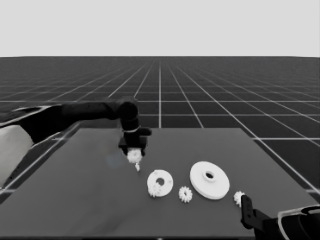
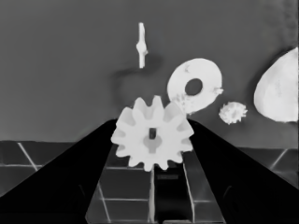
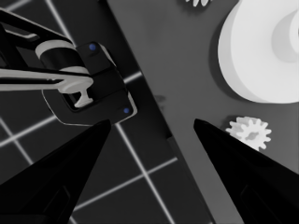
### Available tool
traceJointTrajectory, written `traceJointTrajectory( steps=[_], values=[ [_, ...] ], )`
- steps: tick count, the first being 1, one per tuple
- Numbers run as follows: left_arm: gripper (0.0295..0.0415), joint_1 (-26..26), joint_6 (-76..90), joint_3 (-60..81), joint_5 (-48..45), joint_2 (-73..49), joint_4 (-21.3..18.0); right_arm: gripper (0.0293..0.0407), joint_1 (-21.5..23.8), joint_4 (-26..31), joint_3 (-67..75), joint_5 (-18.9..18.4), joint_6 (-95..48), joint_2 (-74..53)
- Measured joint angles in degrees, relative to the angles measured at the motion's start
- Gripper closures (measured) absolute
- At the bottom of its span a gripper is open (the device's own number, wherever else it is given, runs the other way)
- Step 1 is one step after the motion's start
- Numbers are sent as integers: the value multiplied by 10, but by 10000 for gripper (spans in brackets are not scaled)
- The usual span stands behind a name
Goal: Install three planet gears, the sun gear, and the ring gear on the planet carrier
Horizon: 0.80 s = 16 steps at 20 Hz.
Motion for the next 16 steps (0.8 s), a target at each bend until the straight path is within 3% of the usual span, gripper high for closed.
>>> traceJointTrajectory(
  steps=[3, 7, 8, 10, 16],
  values=[
    [398, 1, 55, -172, 1, 139, 2, 315, 0, 0, 0, 0, 0, 0],
    [398, 2, 78, -226, 2, 170, 2, 315, 0, 0, 0, 0, 0, 0],
    [398, 68, 78, -226, -24, 171, 80, 315, 0, 0, 0, 0, 0, 0],
    [398, 160, 104, -272, -54, 185, 150, 315, 0, 0, 0, 0, 0, 0],
    [399, 195, 132, -324, -78, 203, 179, 315, 0, 0, 0, 0, 0, 0]
  ],
)
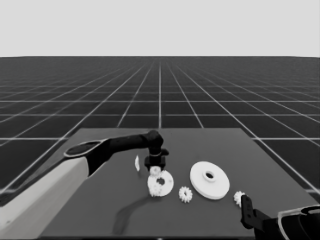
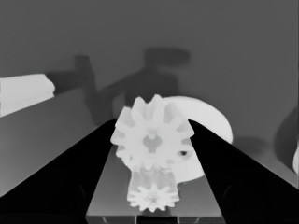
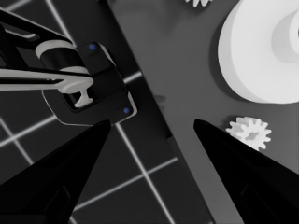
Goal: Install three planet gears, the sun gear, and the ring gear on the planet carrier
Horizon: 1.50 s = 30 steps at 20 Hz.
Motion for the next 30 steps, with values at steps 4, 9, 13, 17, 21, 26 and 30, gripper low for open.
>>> traceJointTrajectory(
  steps=[4, 9, 13, 17, 21, 26, 30],
  values=[
    [330, 2, 1, -2, -1, 1, 1, 315, 0, 0, 0, 0, 0, 0],
    [326, 2, 1, -3, -1, 1, 1, 315, 0, 0, 0, 0, 0, 0],
    [326, -112, -63, 112, 63, -37, -106, 315, 0, 0, 0, 0, 0, 0],
    [326, -185, -54, 96, 77, -30, -168, 315, 0, 0, 0, 0, 0, 0],
    [326, -192, -50, 90, 79, -28, -176, 315, 0, 0, 0, 0, 0, 0],
    [323, -257, 778, 827, -402, -702, 10, 315, 0, 0, 0, 0, 0, 0],
    [326, -263, 845, 883, -435, -763, 22, 315, 0, 0, 0, 0, 0, 0]
  ],
)
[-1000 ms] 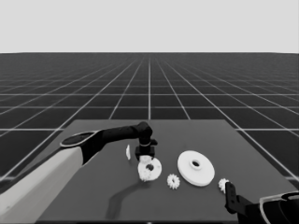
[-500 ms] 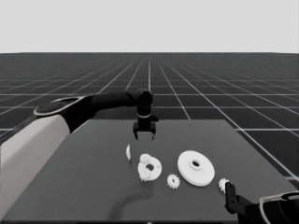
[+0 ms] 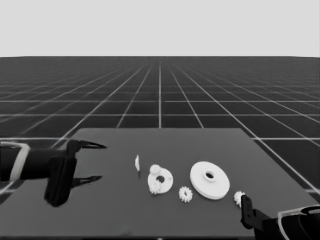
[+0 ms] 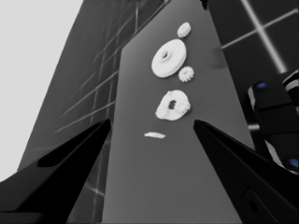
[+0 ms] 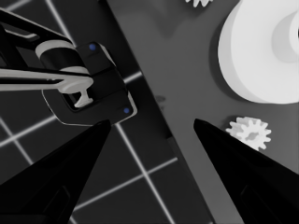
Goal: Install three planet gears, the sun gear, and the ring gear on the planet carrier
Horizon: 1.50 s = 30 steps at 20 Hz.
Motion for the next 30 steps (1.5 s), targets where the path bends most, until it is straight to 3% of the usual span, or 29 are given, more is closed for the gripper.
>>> traceJointTrajectory(
  steps=[1, 2, 3, 5, 7, 11, 12, 13, 15, 21, 23, 30],
  values=[
    [326, 0, 4, 3, -2, -3, 1, 315, 0, 0, 0, 0, 0, 0],
    [326, -1, 6, 5, -3, -5, 1, 304, 187, 243, -71, -54, 156, -16],
    [326, -1, 7, 6, -4, -6, 1, 307, 287, 353, -165, -123, 237, 14],
    [326, -1, 8, 7, -4, -7, 2, 313, 330, 402, -287, -199, 314, 70],
    [326, -1, 9, 7, -4, -8, 2, 315, 336, 412, -337, -226, 338, 96],
    [326, -1, 9, 7, -4, -8, 2, 315, 338, 416, -363, -238, 349, 110],
    [326, -1, 9, 7, -4, -8, 2, 315, 229, 315, -359, -163, 350, 108],
    [326, -1, 9, 7, -4, -8, 2, 315, 144, 255, -382, -118, 350, 122],
    [326, -1, 9, 7, -4, -8, 2, 315, 76, 209, -431, -76, 345, 151],
    [326, -1, 9, 7, -4, -8, 2, 315, 49, 191, -464, -55, 340, 170],
    [326, -1, 9, 7, -4, -8, 2, 386, 48, 190, -465, -55, 340, 170],
    [326, -1, 9, 7, -4, -8, 2, 388, 48, 190, -465, -54, 340, 171]
  ],
)
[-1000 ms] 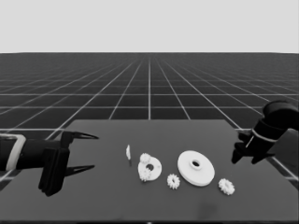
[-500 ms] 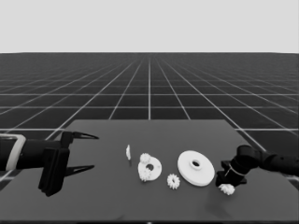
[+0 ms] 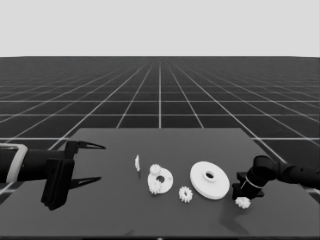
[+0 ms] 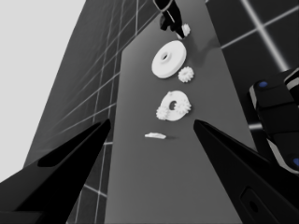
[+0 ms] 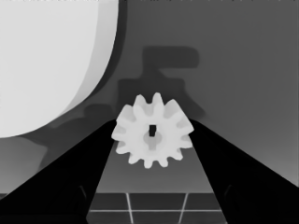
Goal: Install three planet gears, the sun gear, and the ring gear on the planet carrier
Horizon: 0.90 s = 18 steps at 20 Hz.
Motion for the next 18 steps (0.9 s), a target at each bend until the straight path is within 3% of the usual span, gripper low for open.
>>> traceJointTrajectory(
  steps=[1, 2, 3, 4, 6, 11, 12, 13, 15, 18],
  values=[
    [326, 0, 0, 0, 0, 0, 0, 388, 0, 0, 0, 0, 0, 0],
    [326, 0, 0, 0, 0, 0, 0, 388, 82, 72, 87, -75, 14, -48],
    [326, 0, 0, 0, 0, 0, 0, 388, 166, 132, 115, -120, 16, -66],
    [326, 0, 0, 0, 0, 0, 0, 388, 219, 172, 116, -147, 15, -68],
    [326, 0, 0, 0, 0, 0, 0, 388, 267, 208, 107, -172, 12, -63],
    [326, 0, 0, 0, 0, 0, 0, 388, 288, 225, 99, -184, 11, -59],
    [326, 0, 0, 0, 0, 0, 0, 388, 286, 229, 112, -177, 224, 49],
    [326, 0, 0, 0, 0, 0, 0, 388, 285, 229, 67, -172, 319, 231],
    [326, 0, 0, 0, 0, 0, 0, 388, 283, 227, -85, -172, 302, 406],
    [326, 0, 0, 0, 0, 0, 0, 388, 282, 226, -183, -173, 262, 475]
  ],
)
